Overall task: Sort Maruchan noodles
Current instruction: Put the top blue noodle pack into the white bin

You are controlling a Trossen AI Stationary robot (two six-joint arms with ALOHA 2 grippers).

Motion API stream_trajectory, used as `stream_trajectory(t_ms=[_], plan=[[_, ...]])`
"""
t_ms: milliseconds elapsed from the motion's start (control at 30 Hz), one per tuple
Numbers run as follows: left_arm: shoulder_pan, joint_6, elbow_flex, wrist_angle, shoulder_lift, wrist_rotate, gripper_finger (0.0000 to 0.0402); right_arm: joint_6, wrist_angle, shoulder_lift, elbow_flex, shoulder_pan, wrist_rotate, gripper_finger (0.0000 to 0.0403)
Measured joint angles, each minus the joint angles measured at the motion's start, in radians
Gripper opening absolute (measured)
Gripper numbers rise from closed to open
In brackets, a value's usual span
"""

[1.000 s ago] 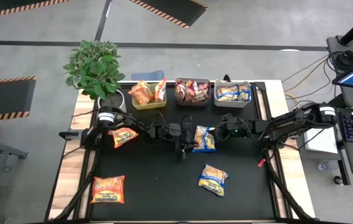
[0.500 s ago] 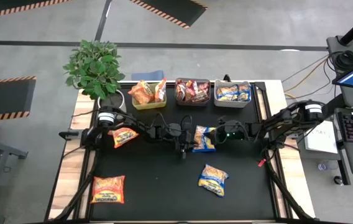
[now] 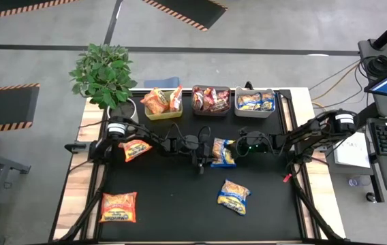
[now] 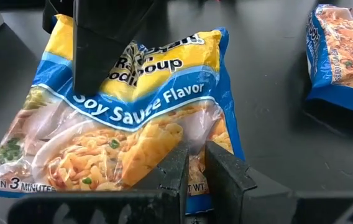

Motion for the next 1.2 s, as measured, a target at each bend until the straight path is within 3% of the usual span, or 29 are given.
stream_trajectory(t_ms=[267, 600, 900, 1200], plan=[[0.000, 0.000, 0.000, 0.000, -0.002, -0.001, 0.0036, -0.002, -0.002, -0.010, 0.000, 0.000, 0.001, 0.0079], [0.000, -0.031, -0.001, 0.009, -0.020, -0.002, 0.0039, -0.061, -0.006, -0.146, 0.000, 0.000, 0.038, 0.0073], [0.000, -0.009, -0.004, -0.056, -0.101, 0.000, 0.0105, -0.113, -0.010, -0.197, 0.000, 0.000, 0.074, 0.0073], [0.000, 0.071, -0.007, -0.255, -0.284, 0.000, 0.0171, -0.300, -0.006, -0.295, 0.048, -0.002, 0.345, 0.0072]])
